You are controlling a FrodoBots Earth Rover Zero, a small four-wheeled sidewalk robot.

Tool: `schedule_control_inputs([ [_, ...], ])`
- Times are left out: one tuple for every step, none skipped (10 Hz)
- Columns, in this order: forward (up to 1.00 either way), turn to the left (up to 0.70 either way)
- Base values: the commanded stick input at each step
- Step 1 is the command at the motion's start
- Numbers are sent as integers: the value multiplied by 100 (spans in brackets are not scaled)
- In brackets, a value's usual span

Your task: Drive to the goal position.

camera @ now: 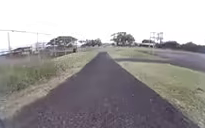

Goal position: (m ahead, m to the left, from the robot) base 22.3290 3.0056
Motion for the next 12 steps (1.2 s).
schedule_control_inputs([
  [85, 0],
  [85, 0],
  [85, 0],
  [85, 0],
  [85, 0],
  [85, 0],
  [85, 0],
  [85, 0],
  [85, 0],
  [85, 0],
  [85, 0],
  [85, 0],
])
